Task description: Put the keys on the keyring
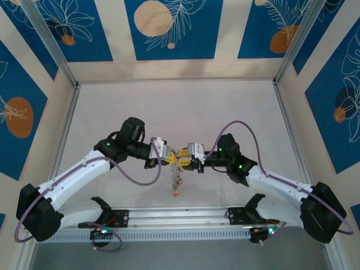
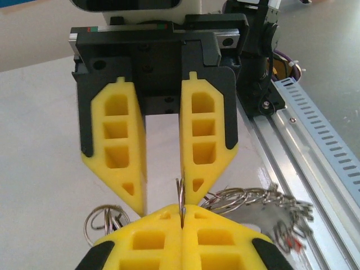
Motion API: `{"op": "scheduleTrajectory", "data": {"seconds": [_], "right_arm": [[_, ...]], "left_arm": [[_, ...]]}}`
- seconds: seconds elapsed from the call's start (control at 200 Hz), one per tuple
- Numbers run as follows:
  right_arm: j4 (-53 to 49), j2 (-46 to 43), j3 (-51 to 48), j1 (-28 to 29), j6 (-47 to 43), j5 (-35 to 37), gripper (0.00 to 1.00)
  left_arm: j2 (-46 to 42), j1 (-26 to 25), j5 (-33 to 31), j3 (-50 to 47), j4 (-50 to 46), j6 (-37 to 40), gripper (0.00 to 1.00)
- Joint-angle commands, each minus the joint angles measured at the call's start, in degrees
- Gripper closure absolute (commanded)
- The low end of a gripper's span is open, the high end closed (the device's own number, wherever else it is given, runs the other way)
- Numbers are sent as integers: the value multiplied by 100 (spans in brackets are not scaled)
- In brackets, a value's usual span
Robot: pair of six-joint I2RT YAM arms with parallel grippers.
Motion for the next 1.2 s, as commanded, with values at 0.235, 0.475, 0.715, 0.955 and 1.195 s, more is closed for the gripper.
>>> {"op": "scheduleTrajectory", "data": {"seconds": [0.235,0.475,0.715,0.955,1.195], "right_arm": [[677,45,-93,86,130,55,74],[641,74,-96,89,139,16,79],[869,67,-219,79,229,25,100],[1000,-266,-464,-61,316,376,100],[1151,-910,-982,-515,683,920,100]], "left_arm": [[74,-126,41,151,129,41,100],[101,-137,-33,121,260,-64,100],[170,-160,-134,81,389,-156,100],[58,-164,-657,114,332,-223,73],[-385,-128,-2091,-42,1135,-1962,31]]}}
